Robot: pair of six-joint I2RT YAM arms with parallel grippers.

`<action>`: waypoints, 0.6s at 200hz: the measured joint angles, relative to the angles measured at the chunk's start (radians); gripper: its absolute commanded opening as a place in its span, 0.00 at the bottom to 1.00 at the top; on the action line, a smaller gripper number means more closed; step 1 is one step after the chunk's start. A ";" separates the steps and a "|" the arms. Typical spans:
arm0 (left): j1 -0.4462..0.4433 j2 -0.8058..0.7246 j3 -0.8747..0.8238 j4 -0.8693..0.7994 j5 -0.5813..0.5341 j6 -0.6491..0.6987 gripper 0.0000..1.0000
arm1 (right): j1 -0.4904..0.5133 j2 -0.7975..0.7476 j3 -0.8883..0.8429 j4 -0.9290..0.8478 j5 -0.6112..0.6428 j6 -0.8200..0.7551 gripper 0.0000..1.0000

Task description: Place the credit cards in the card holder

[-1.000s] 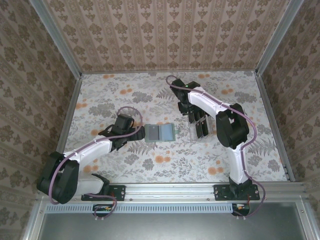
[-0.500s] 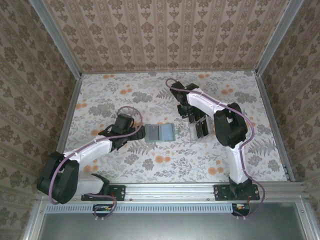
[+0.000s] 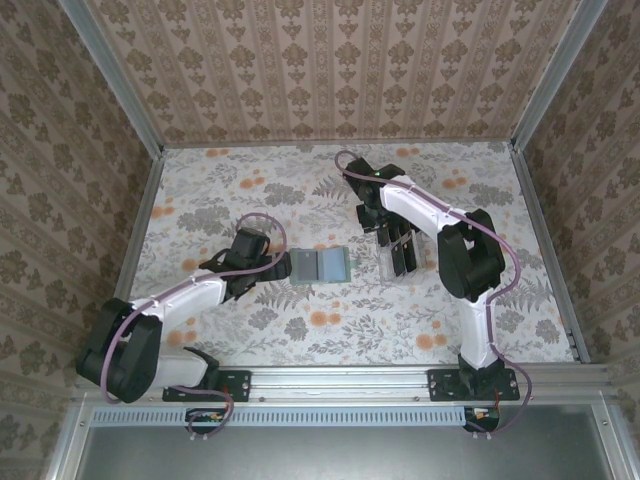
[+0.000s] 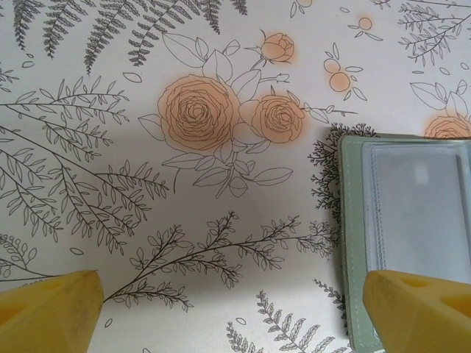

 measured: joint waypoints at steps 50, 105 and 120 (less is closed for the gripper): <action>0.000 0.002 0.000 0.008 0.000 0.000 1.00 | 0.000 0.005 0.000 0.000 0.022 0.000 0.44; 0.000 0.002 0.000 0.008 0.000 0.000 1.00 | -0.009 0.048 0.000 0.000 0.023 -0.001 0.45; 0.000 0.002 0.000 0.008 0.000 0.000 1.00 | -0.009 0.057 0.000 0.000 0.023 -0.002 0.45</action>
